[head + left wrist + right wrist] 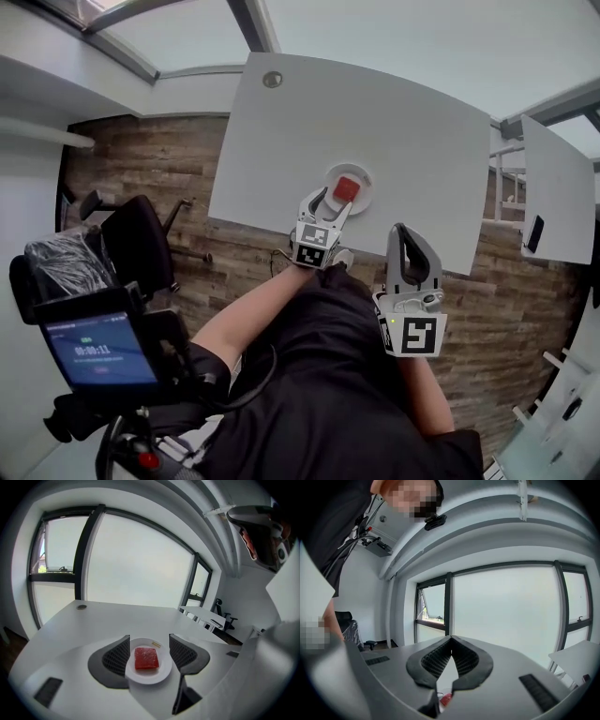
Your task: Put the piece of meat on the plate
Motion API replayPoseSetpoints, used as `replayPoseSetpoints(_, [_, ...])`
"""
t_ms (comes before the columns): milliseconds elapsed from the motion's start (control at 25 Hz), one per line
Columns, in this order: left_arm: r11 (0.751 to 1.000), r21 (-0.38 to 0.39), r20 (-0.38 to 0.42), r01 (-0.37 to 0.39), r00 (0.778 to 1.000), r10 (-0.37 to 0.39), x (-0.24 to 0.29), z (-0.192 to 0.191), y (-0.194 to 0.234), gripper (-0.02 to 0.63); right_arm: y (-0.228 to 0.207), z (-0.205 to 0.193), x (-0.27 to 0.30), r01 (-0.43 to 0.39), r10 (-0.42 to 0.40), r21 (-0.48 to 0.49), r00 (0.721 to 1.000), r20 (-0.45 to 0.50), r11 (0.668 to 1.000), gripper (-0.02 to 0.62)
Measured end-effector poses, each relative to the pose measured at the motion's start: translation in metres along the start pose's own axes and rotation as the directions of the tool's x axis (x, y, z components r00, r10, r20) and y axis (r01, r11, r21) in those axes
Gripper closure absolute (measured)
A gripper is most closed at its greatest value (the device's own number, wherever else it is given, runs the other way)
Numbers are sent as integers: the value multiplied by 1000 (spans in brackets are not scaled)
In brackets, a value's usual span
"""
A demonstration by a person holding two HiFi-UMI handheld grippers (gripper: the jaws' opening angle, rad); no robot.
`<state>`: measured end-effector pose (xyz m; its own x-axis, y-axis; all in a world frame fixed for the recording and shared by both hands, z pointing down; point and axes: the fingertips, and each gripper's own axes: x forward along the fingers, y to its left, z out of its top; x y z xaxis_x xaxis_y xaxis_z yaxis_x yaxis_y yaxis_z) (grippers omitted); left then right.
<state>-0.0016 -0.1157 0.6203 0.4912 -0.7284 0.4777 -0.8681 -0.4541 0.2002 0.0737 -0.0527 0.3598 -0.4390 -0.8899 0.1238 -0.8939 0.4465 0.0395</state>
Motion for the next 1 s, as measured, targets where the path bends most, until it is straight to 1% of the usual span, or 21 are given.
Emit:
replayPoseSetpoints(120, [1000, 9, 12, -7, 1000, 7, -17, 5, -5, 344, 6, 13, -9, 3, -3, -8, 1000, 27, 1000, 591])
replayPoseSetpoints(280, [1000, 7, 14, -16, 1000, 16, -21, 5, -8, 344, -3, 11, -7, 8, -8, -7, 1000, 29, 1000, 591])
replayPoseSetpoints(400, [1000, 2, 36, -18, 999, 18, -19, 17, -9, 344, -12, 9, 0, 20, -19, 0, 999, 34, 1000, 591])
replayPoseSetpoints(680, [999, 19, 84, -42, 996, 40, -28, 44, -3, 344, -12, 4, 15, -1, 0, 21, 999, 42, 1000, 591])
replayPoseSetpoints(840, [998, -7, 111, -63, 992, 63, -31, 54, 2, 344, -20, -1, 25, 0, -2, 30, 999, 46, 1000, 591])
replayPoseSetpoints(1000, [997, -34, 160, -70, 984, 75, -43, 74, 0, 344, -24, -2, 30, -7, 5, 32, 999, 47, 999, 591])
